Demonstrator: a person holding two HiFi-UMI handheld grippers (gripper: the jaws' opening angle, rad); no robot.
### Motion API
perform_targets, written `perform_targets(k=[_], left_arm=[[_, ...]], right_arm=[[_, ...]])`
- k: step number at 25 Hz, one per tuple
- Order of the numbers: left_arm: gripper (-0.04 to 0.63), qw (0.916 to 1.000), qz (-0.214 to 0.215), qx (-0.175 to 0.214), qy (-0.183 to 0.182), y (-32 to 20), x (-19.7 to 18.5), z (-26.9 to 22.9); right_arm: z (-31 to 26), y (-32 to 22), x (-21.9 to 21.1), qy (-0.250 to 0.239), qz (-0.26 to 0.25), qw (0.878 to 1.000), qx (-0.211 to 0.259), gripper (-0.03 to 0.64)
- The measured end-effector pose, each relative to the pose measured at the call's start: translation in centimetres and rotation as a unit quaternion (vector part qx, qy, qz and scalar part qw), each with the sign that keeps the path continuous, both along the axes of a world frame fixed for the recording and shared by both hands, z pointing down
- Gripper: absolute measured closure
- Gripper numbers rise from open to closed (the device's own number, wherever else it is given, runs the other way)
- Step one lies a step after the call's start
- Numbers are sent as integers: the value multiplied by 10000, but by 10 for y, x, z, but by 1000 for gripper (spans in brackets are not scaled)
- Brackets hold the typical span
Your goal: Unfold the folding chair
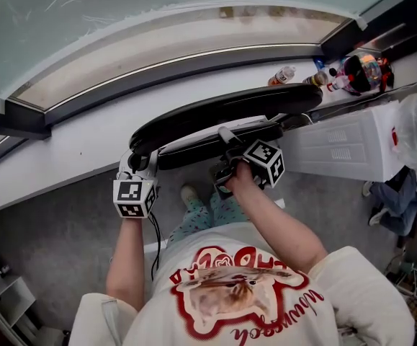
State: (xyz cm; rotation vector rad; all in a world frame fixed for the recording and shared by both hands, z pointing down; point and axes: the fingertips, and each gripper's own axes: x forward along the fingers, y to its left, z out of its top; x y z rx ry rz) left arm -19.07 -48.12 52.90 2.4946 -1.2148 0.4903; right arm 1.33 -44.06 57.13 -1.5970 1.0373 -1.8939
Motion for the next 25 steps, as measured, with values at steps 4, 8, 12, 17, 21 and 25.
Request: perform_targets(k=[4,8,12,17,21,25], left_arm=[[498,9999,-20,89,85,1,0,-2],[498,9999,25,81,138,5,1,-2],[498,9998,138,42,134,11,2,-1],[498,9999,34,24,133,21,1,-1],[500,9997,-162,-17,171,32,0,5],[503,9994,-305,-126,80,45,-1,14]], right_arm=[[-1,-10,-3,-131,215,9995,215,370],[-2,-2,-3,-101,116,9996,255,373],[-1,13,-2,-105,86,9995,301,380],[-1,37,-2,-153,36,9985,518,382],[4,73,-1,-183,96,9974,694,402],[24,126,-2,-227,86,9993,293,453]])
